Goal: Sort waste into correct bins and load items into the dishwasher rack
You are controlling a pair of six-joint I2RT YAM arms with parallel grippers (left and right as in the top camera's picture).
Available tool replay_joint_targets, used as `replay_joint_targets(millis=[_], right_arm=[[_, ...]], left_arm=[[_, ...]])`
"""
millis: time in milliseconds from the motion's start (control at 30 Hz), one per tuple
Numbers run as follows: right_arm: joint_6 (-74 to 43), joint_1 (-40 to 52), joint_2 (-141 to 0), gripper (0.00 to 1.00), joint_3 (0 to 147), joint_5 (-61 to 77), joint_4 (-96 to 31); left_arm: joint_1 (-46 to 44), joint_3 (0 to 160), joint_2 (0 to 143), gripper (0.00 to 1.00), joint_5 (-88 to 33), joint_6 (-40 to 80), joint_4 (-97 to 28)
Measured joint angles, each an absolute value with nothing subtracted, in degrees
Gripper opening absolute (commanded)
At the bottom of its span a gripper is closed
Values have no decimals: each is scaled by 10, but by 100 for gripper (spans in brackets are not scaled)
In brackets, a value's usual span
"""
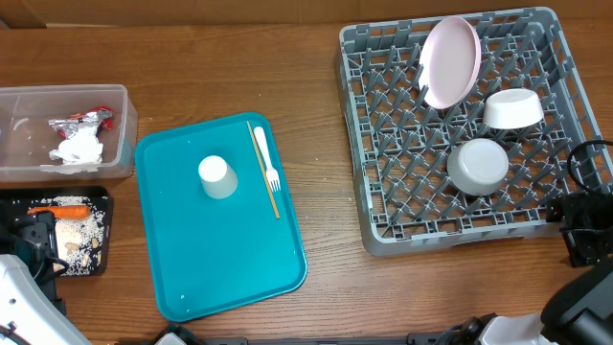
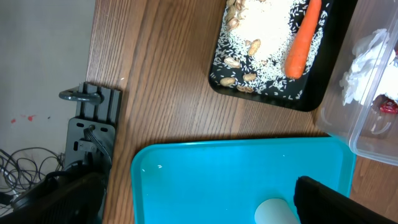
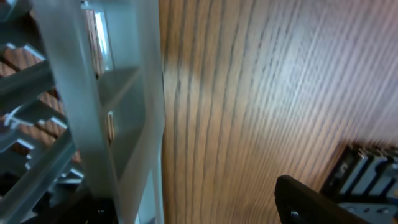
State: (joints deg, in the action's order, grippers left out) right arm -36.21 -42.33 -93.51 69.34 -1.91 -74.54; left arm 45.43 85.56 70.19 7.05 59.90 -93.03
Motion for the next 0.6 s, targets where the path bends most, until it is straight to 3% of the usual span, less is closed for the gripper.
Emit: replay_joint_targets(millis=[367,600], right_arm=[[-370,-423,-809,84,693,-19,-767],[-360,-423,-805,84,688,-19,-745]], left_arm=[[454,856,702,100,70,599,-930],[454,856,702,100,70,599,-930]])
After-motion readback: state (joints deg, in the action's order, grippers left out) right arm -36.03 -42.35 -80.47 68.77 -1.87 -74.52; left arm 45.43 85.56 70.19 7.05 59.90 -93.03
